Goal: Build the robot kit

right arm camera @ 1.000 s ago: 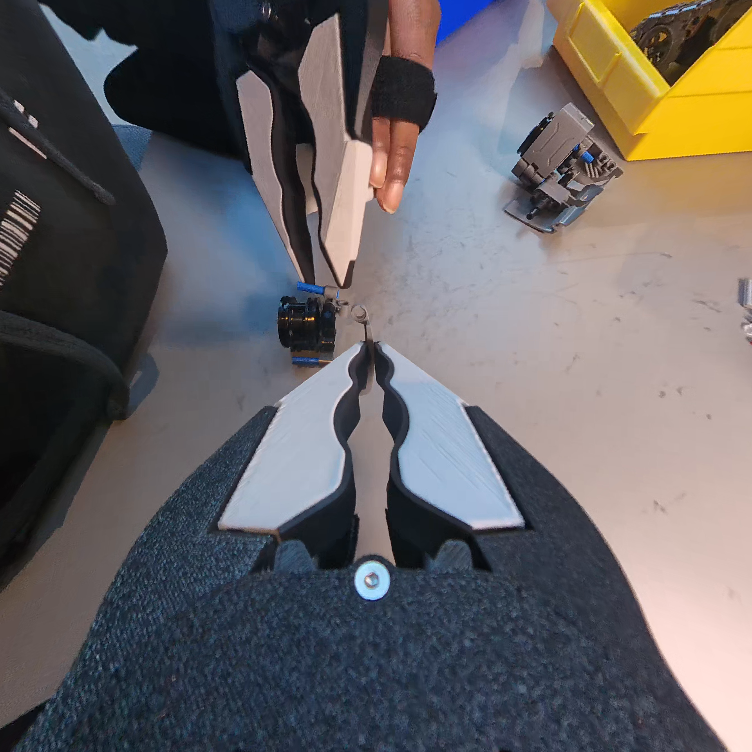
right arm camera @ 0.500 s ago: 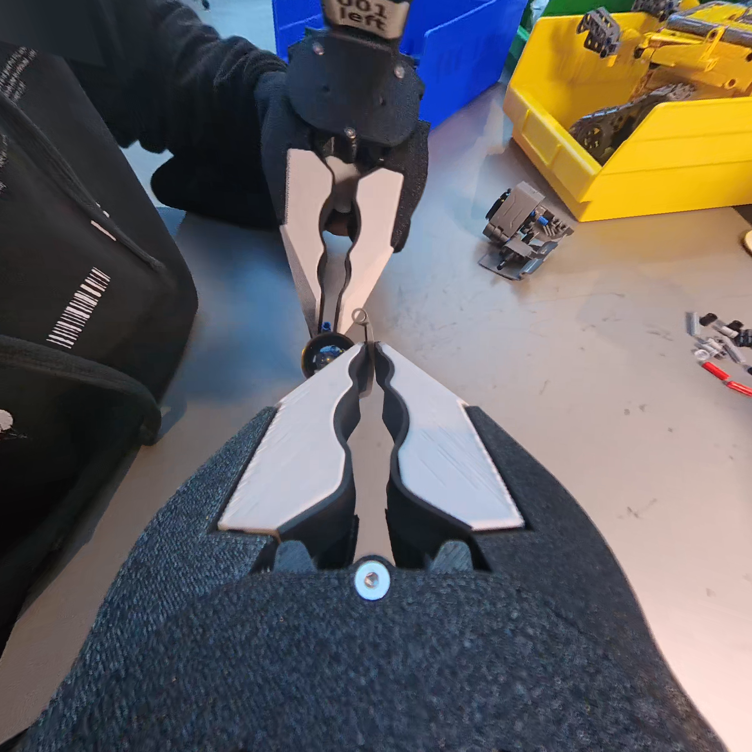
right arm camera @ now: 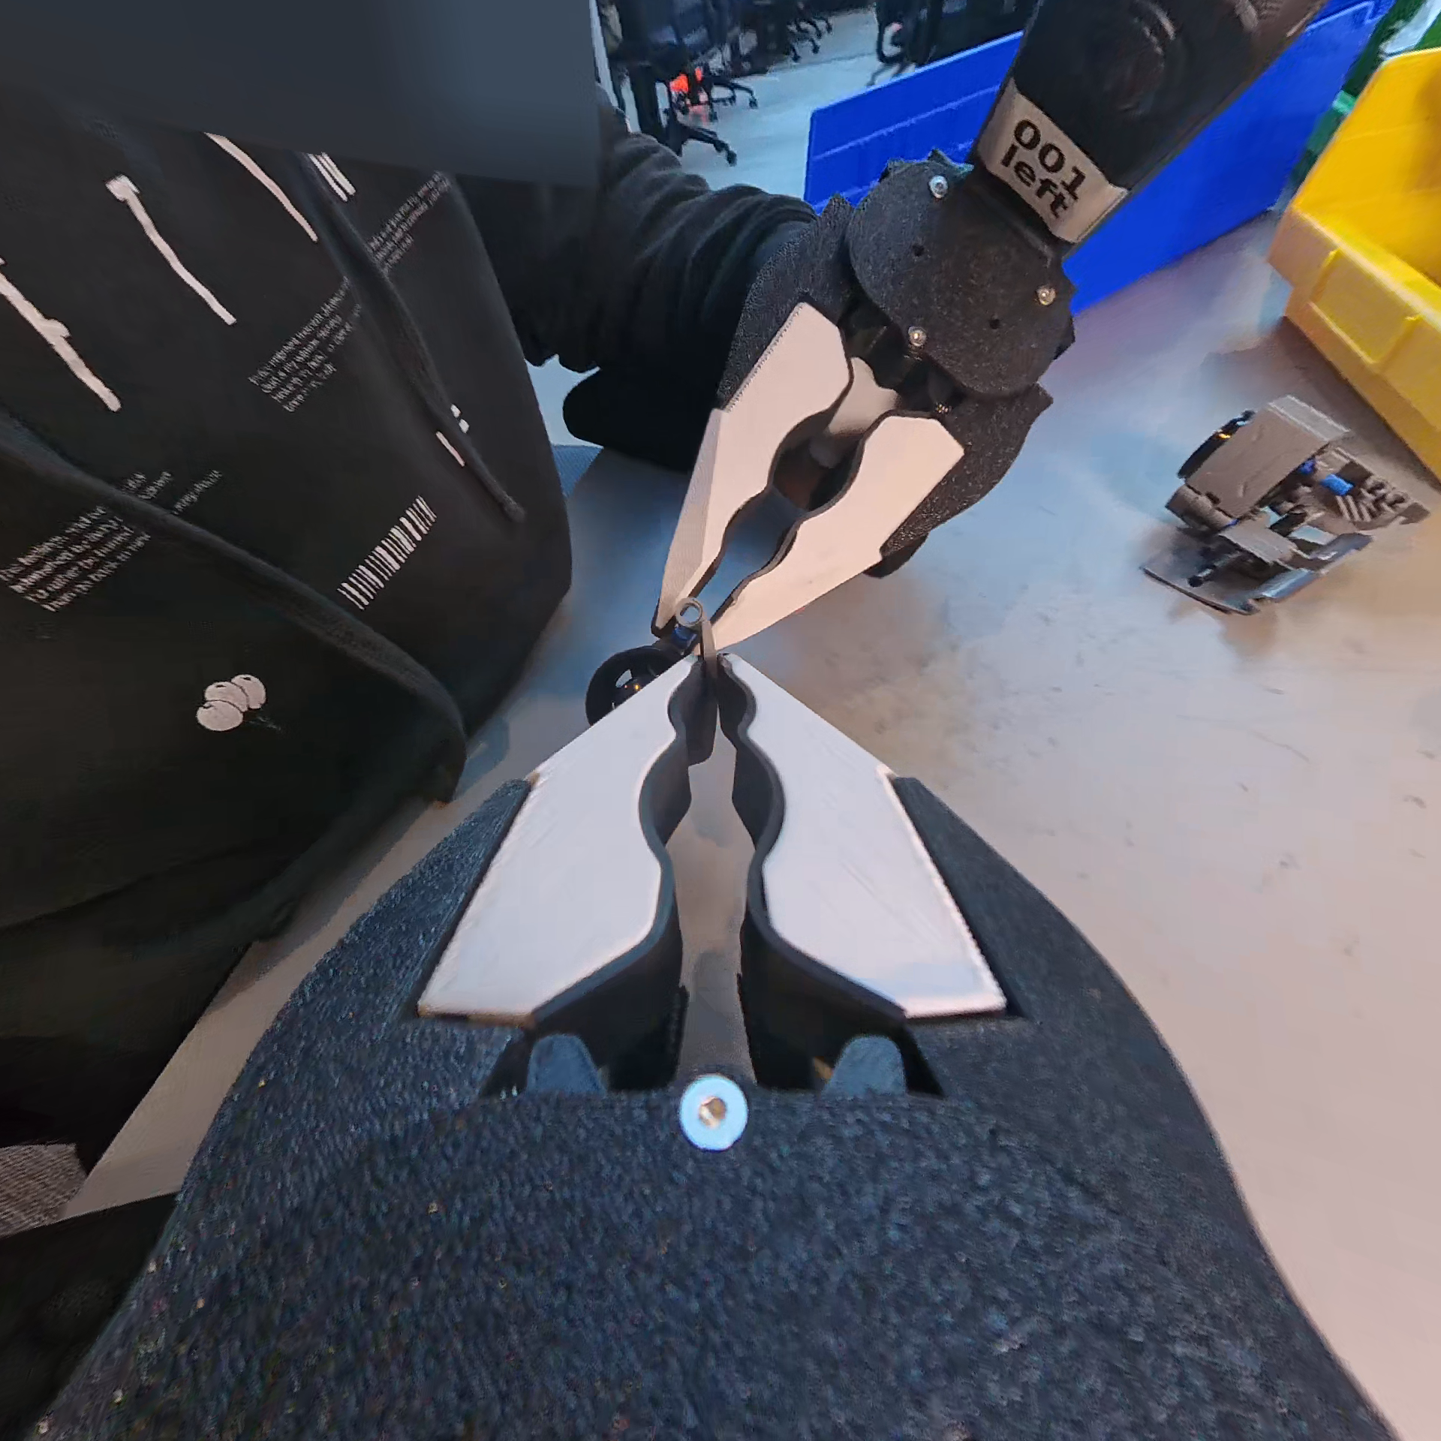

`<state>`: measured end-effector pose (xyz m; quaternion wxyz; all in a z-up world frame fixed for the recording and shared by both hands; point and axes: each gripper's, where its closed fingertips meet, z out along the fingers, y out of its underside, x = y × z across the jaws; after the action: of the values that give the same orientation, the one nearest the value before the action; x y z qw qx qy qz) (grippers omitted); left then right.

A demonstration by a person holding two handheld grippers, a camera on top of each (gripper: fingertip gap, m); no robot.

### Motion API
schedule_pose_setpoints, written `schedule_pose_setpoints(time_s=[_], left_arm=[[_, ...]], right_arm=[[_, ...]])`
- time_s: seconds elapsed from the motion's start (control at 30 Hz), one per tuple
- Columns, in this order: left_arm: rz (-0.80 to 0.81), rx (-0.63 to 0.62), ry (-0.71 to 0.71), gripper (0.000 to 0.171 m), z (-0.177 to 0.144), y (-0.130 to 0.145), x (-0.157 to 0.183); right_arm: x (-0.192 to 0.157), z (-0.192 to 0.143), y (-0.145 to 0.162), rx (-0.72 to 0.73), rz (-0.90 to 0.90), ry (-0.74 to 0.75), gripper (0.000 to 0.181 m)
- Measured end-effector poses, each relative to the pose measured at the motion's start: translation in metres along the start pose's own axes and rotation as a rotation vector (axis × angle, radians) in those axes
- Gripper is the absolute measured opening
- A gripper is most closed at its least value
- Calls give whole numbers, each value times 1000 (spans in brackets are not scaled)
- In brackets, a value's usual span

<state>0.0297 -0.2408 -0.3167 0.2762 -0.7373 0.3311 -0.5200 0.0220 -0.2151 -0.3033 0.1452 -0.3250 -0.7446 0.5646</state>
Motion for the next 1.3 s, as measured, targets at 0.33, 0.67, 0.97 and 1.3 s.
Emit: schedule_pose_setpoints(time_s=[0.33, 0.67, 0.97, 1.3], left_arm=[[-55, 26, 71, 5, -4, -3, 5], [-88, 6, 130, 5, -6, -3, 3], [-130, 81, 235, 5, -18, -11, 9], [-145, 107, 254, 5, -20, -15, 10]], right_arm=[[1, 2, -1, -16, -12, -93, 1], [8, 9, -1, -41, -64, -232, 1], [12, 6, -10, 49, -64, -255, 2], [15, 1, -21, 122, -45, -239, 2]])
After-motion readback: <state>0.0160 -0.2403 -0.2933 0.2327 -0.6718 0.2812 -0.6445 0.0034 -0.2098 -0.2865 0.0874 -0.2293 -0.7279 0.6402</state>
